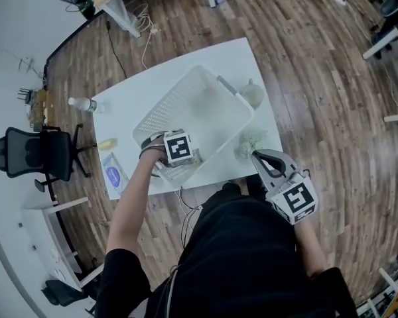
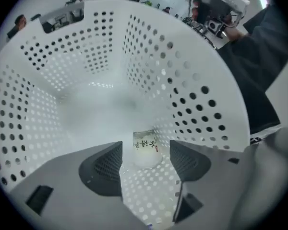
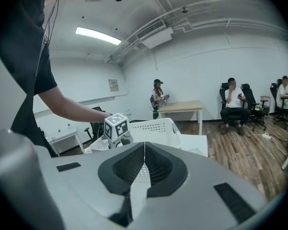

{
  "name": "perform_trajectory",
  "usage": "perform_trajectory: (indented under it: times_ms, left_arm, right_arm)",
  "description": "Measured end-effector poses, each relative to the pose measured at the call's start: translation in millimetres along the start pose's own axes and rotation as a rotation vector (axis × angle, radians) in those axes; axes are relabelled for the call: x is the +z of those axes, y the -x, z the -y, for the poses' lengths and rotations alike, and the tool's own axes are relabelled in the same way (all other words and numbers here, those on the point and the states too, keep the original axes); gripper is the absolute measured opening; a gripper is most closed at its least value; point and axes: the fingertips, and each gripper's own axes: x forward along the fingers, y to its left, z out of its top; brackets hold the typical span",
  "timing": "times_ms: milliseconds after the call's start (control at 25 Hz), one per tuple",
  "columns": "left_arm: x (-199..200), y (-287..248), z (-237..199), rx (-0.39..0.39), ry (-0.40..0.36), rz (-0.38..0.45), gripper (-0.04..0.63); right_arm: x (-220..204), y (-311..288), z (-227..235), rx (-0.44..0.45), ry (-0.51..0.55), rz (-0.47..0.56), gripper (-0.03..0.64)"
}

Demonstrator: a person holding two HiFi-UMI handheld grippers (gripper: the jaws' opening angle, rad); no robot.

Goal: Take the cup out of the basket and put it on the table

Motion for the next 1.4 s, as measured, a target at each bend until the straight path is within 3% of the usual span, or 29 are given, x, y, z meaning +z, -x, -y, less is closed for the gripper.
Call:
perform_trajectory:
  times_ms: [120, 440, 520, 800, 880, 1040, 1200, 1400]
  left_arm:
    - [-14.8, -25.7, 8.3, -0.119, 0.053, -0.136, 0.306]
    - [-24.2, -74.5, 8.2, -0.134, 0.002, -0.279, 0.308]
    - [-23.5, -82.1, 4.4, -0.117, 0.001, -0.280, 0.308]
    - [-17.8, -74.4, 0.3, -0.072, 0.102, -0.224, 0.298]
    - [-12.9, -67.3, -9.5, -0.023, 0.124, -0.173, 0.295]
    - [-1.0, -8.6, -39.7, 0.192, 0.195, -0.015, 0.291]
    - [-1.1, 78.1, -50.6, 0.412, 0.350, 0.218, 0.291]
    - [-7.6, 176.7, -28.4, 0.670, 0.449, 0.542, 0.290]
  right_arm:
    - [-2.7, 5.5, 6.8, -0.017, -0.014, -0.008, 0.025]
    - [-10.0, 6.1, 14.3, -0.008, -0.011, -0.044, 0.025]
    - [-8.4, 4.1, 12.9, 0.002, -0.009, -0.039, 0.025]
    - [-13.7, -5.1, -0.8, 0.076, 0.012, -0.082, 0.025]
    - [-16.8, -9.3, -6.4, 0.114, 0.023, -0.099, 0.025]
    - [-30.7, -27.7, -29.1, 0.224, 0.069, -0.173, 0.025]
    - [-48.6, -52.0, -53.8, 0.313, 0.124, -0.244, 0.025]
    - [-59.9, -71.1, -79.5, 0.417, 0.169, -0.268, 0.025]
